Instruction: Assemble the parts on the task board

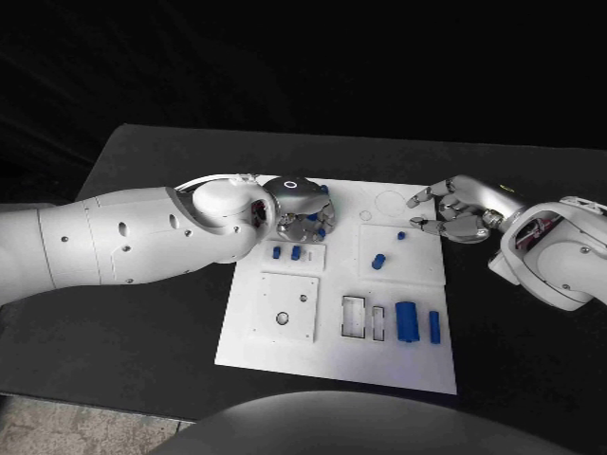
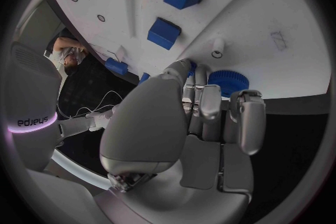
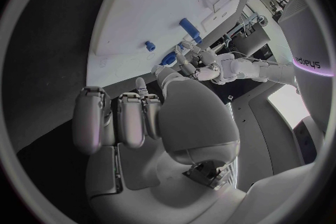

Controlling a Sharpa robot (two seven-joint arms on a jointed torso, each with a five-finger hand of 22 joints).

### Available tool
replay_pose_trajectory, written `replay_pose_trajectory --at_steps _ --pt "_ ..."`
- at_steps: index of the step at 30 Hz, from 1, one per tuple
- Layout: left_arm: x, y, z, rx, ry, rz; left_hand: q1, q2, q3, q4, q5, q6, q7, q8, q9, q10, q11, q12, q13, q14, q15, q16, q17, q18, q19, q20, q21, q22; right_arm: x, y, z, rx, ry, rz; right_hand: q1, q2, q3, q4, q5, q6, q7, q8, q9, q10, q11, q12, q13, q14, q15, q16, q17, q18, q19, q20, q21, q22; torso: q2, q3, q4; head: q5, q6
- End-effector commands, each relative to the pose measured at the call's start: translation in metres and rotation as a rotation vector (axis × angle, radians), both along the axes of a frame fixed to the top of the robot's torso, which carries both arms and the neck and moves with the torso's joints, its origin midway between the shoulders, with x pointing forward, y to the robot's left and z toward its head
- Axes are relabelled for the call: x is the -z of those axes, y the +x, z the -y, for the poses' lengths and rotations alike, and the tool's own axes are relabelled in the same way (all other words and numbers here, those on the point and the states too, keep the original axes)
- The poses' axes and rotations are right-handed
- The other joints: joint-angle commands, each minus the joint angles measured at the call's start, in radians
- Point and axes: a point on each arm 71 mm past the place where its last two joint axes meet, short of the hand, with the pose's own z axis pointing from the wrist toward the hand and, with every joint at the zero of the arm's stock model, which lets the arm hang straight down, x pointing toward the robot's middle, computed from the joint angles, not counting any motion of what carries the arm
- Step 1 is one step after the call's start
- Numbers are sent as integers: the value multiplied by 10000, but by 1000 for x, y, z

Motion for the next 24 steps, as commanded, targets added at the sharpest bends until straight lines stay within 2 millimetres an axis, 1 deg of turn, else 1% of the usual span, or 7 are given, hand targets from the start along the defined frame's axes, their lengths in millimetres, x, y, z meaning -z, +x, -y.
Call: replay_pose_trajectory --at_steps 1,5,7,13,18,21,24 --pt "0 0 0 -29 -236 73 131 40 146 -102 -19 143 14 95 93 207 7 -170 -205 78 -24 -13 -29 -109 687 -74 75 2469 1 0 0 -25 -90 -109 50 -63 47 8 26 68 -7 -31 -8 183 52 -61 1642 718 63 -3 938 43 135 78 -56 1695 8 1 0 3 1" --pt "-2 0 -1 -34 -426 229 16 -45 325 -271 13 251 30 125 131 587 17 -617 -693 160 -12 -45 -122 -113 703 -76 83 2473 1 0 0 -23 -86 -103 58 -63 65 -2 46 71 -5 -33 -13 177 53 -68 1636 715 64 -13 927 45 132 78 -66 1693 6 -8 3 -18 1" --pt "-5 0 -3 -70 -564 326 -26 -77 372 -314 22 268 43 116 127 659 29 -756 -834 172 -10 -57 -153 -114 708 -77 85 2474 1 0 0 -20 -85 -102 58 -63 65 -2 46 71 -5 -33 -13 177 53 -68 1636 715 64 -13 927 45 132 78 -66 1693 3 0 8 -40 1" --pt "-14 -1 -7 -215 -758 401 -50 -145 447 -400 31 278 66 79 94 741 48 -933 -1014 166 -3 -85 -221 -111 699 -76 73 2470 1 0 1 -5 -90 -103 61 -65 71 -6 52 68 -5 -36 -16 177 54 -69 1635 716 64 -11 930 46 130 79 -70 1692 -7 5 0 -30 1" --pt "-22 -2 -13 -423 -732 304 -57 -174 489 -444 25 270 81 49 68 751 60 -1019 -1092 148 3 -105 -265 -105 683 -74 54 2462 1 0 1 14 -102 -112 63 -68 78 -11 56 67 -4 -39 -19 175 54 -72 1632 716 64 -12 929 47 130 79 -73 1691 -14 24 6 1 1" --pt "-26 -3 -19 -578 -666 262 -52 -183 507 -467 23 279 86 44 60 756 64 -1048 -1121 131 6 -121 -299 -101 671 -72 40 2457 2 0 1 19 -110 -123 63 -68 78 -11 56 67 -4 -39 -19 175 54 -72 1632 716 64 -12 929 47 129 79 -73 1691 1 6 8 -7 1" --pt "-29 -5 -26 -744 -639 215 -61 -201 521 -487 16 299 90 44 53 761 69 -1086 -1156 108 13 -142 -344 -95 653 -70 20 2449 2 0 1 29 -125 -140 63 -68 78 -11 56 67 -4 -39 -19 175 54 -72 1632 716 64 -12 929 47 129 79 -73 1691 -2 3 17 -25 1"
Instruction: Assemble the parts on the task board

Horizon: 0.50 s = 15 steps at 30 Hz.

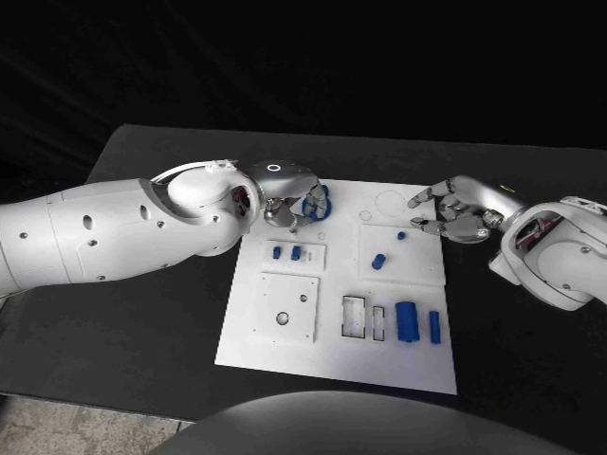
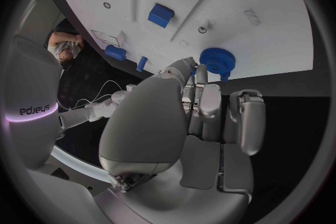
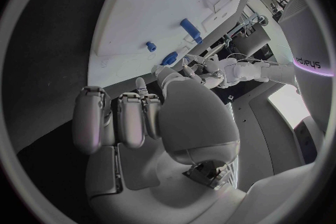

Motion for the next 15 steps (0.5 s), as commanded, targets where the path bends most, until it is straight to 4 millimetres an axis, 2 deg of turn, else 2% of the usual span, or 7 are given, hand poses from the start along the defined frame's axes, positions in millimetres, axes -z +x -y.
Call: replay_pose_trajectory --at_steps 1,8,15 --pt "-1 -2 -7 -329 97 -300 -5 -143 53 -16 15 76 73 -60 -3 52 5 -68 -24 11 33 -55 -28 -95 652 -70 -33 2451 1 0 1 -5 -100 -115 64 -69 50 17 57 67 -4 -39 -8 175 54 -34 1632 716 64 -12 931 47 130 79 -35 1694 6 -14 13 -22 1" --pt "0 -6 -21 -705 338 -656 -75 -197 77 -39 -65 89 87 -90 -39 67 27 -181 -131 -73 35 -126 -174 -83 614 -63 -75 2434 2 0 2 29 -140 -159 64 -69 50 17 57 67 -4 -39 -8 175 54 -34 1632 716 64 -12 931 47 130 79 -35 1694 6 -23 24 12 1" --pt "3 -9 -26 -902 391 -924 -155 -252 120 -52 -126 31 101 -180 -116 71 55 -317 -256 -91 46 -146 -220 -86 624 -56 -68 2439 2 0 1 9 -147 -176 67 -72 63 10 62 66 -5 -43 -14 161 54 -53 1617 712 65 -25 917 52 121 79 -61 1685 4 -33 17 60 1"
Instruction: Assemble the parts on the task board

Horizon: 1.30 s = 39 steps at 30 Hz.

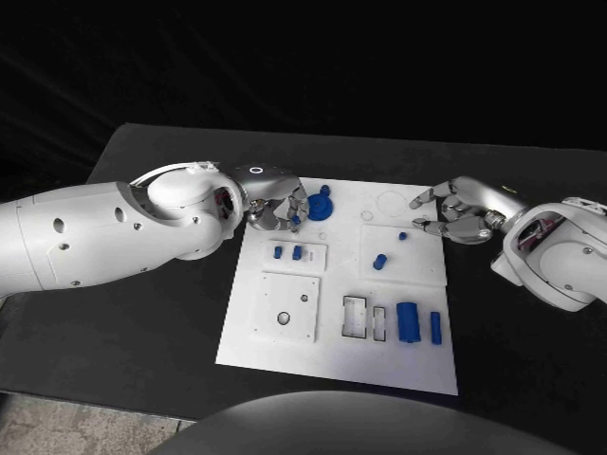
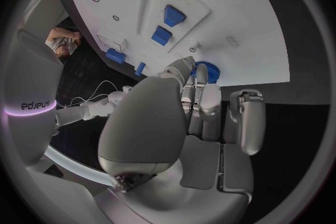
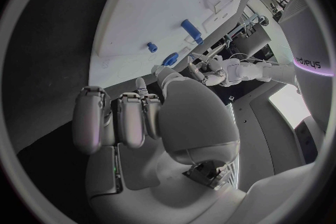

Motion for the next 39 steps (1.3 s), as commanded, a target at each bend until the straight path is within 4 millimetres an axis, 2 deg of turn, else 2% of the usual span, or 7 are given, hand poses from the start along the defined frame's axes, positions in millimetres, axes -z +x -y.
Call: replay_pose_trajectory --at_steps 1,6,15,27,39 --pt "3 0 -1 -211 145 -418 -84 -74 73 -3 -71 -34 46 -68 -23 34 26 -60 -40 -56 10 -39 -16 -86 624 -55 -26 2440 2 0 -1 -38 -93 -120 68 -72 65 9 63 66 -5 -43 -14 160 54 -55 1616 712 65 -27 916 53 119 79 -65 1685 0 -9 -13 44 1" --pt "5 0 0 -290 164 -473 -99 -88 82 -6 -85 -45 53 -88 -42 44 32 -80 -61 -55 18 -42 -26 -86 624 -52 -28 2439 2 0 -1 -39 -90 -120 74 -71 75 3 67 67 -5 -45 -17 155 54 -62 1611 711 65 -29 914 54 118 79 -70 1684 10 -10 -44 58 1" --pt "7 0 -1 -394 310 -536 -136 -115 88 -4 -103 -46 60 -112 -70 71 42 -103 -91 -61 29 -52 -56 -85 620 -45 -32 2438 3 0 0 -15 -104 -139 74 -71 75 3 67 67 -5 -45 -17 155 54 -62 1611 711 65 -29 914 54 118 79 -70 1684 12 10 -25 41 1" --pt "10 -2 -4 -494 474 -660 -228 -166 102 18 -137 -52 62 -168 -138 102 55 -163 -155 -121 44 -115 -192 -72 581 -30 -78 2420 3 0 1 -9 -113 -153 74 -71 75 3 67 67 -5 -45 -17 155 54 -62 1611 711 65 -29 914 54 118 79 -70 1684 3 0 -19 32 1" --pt "11 -4 -3 -423 489 -742 -271 -186 120 31 -147 -60 64 -204 -181 106 62 -204 -194 -139 44 -137 -231 -67 569 -25 -93 2414 4 0 0 -9 -127 -183 87 -75 99 -14 73 65 -4 -51 -25 152 54 -65 1608 708 65 -38 903 55 116 80 -76 1684 -1 6 -27 48 1"
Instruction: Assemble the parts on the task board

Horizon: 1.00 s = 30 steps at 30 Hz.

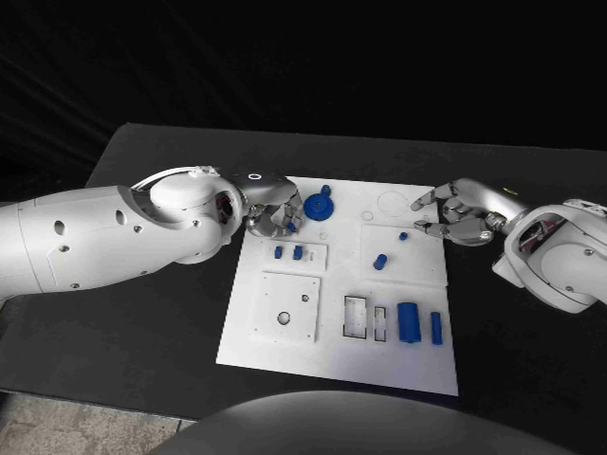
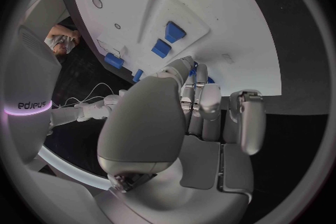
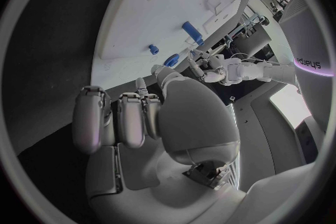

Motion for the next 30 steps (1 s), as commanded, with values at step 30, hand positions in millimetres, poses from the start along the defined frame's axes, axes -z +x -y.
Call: replay_pose_trajectory --at_steps 30 --pt "6 3 6 60 63 -186 -93 7 181 -12 -53 -41 45 -130 -132 115 29 -128 -97 -149 11 -118 -123 -61 549 -16 -84 2399 2 -1 0 -32 -107 -150 64 -35 84 10 40 63 -1 -57 -17 145 55 -75 1600 707 66 -42 902 57 112 80 -45 1677 8 0 2 -20 1"
